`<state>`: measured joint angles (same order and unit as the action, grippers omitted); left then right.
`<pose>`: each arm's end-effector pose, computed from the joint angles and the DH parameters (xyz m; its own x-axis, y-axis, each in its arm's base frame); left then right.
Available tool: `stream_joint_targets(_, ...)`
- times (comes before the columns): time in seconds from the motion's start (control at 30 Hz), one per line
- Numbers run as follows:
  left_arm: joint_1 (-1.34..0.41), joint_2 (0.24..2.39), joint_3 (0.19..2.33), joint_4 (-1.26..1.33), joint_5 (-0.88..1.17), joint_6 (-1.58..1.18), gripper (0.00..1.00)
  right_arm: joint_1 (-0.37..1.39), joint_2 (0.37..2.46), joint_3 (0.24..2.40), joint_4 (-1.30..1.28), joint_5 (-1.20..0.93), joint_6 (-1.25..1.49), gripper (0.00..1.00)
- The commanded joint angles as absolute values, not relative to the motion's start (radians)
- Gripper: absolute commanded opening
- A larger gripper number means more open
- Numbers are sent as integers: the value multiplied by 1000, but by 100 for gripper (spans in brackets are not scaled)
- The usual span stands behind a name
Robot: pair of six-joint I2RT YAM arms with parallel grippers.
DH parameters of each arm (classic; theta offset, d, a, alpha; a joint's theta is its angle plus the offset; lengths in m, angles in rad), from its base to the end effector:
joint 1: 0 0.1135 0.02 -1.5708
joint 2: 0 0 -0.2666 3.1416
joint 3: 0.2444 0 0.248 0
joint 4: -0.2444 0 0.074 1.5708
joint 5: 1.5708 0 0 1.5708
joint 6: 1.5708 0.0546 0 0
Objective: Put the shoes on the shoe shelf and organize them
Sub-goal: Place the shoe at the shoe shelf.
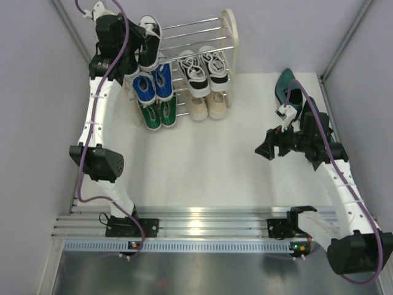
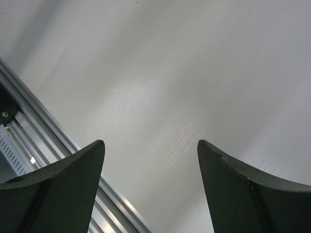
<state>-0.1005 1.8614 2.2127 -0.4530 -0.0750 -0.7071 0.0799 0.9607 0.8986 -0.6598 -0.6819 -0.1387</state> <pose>0.4277 -0.0390 0.4950 -0.0936 -0.6416 -0.7613 -0.0459 0.7666 -0.6405 0.1951 0.0501 0.3001 -0.5786 -0.1540 -0.8009 -0.6194 0.7218 0.3087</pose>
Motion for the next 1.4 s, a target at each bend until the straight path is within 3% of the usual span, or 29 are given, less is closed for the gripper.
stream_joint_targets(0.0, -89, 1813, 2278, -368, -77, -698, 39, 66, 940, 942, -661, -686, -150, 77)
stream_joint_targets(0.07, -89, 1813, 2308, -368, -64, -707, 47, 66, 940, 940, -661, -686, -150, 77)
stream_joint_targets(0.2, -89, 1802, 2332, -367, -60, -721, 53, 64, 940, 942, -661, -687, -150, 77)
stream_joint_targets(0.47, -89, 1752, 2330, -367, -41, -723, 58, 64, 939, 956, -681, -684, -178, 77)
stream_joint_targets(0.83, -89, 1493, 2111, -417, -6, -632, 63, 63, 963, 1092, -863, -795, -428, 85)
stream_joint_targets(1.0, -89, 1234, 1769, -442, -5, -589, 68, 2, 1023, 1227, -951, -822, -478, 87)
stream_joint_targets(1.23, -89, 858, 1294, -498, 69, -638, 79, -276, 1286, 1449, -1152, -943, -571, 85)
stream_joint_targets(1.37, -89, 653, 1039, -538, 135, -736, 83, -348, 1397, 1529, -1192, -838, -583, 83)
